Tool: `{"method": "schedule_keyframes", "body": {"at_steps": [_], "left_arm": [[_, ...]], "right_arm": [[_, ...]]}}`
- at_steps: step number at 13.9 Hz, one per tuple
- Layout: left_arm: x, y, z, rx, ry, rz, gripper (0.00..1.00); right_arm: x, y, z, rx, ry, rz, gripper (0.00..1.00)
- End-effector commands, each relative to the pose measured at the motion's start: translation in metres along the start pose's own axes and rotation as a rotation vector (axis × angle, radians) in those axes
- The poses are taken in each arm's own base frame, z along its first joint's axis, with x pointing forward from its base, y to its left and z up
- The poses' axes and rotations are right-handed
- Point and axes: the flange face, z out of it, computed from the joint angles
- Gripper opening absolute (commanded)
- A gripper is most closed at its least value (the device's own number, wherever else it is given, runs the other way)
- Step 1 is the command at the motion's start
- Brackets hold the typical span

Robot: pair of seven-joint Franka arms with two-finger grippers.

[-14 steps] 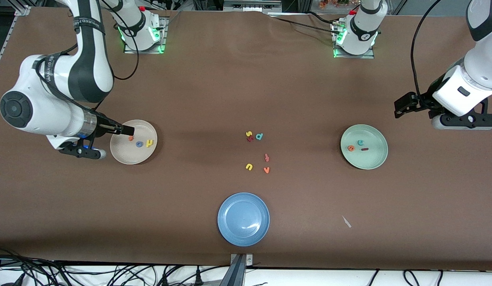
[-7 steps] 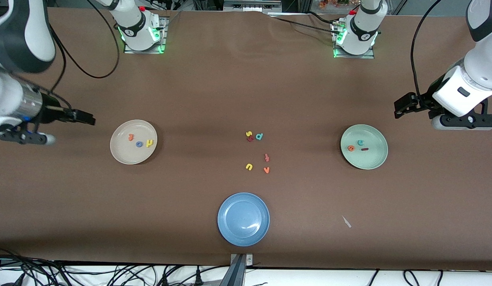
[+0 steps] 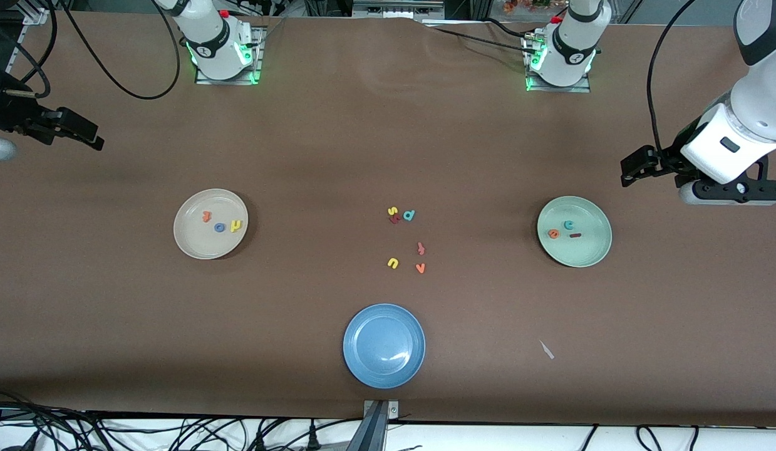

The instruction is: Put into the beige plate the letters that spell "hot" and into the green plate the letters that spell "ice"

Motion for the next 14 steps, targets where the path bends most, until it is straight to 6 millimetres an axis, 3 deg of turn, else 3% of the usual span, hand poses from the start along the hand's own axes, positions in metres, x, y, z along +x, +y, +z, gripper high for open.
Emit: {"method": "schedule_keyframes", "body": {"at_steps": [1,6,14], "left_arm": [[0.003,0.003,-0.005,0.016,0.005,0.001,1.0],[0.003,0.001,-0.005,0.014,0.007,-0.002,1.0],[0.003,0.0,-0.005,0.013,0.007,-0.004,1.0]], "right_arm": [[0.003,-0.009,0.011,0.01,-0.031,-0.019,1.0],[0.006,-0.023,0.009,0.002,-0.047,-0.035,1.0],[0.007,-0.02,0.012,-0.011,-0.053,-0.032,1.0]]}}
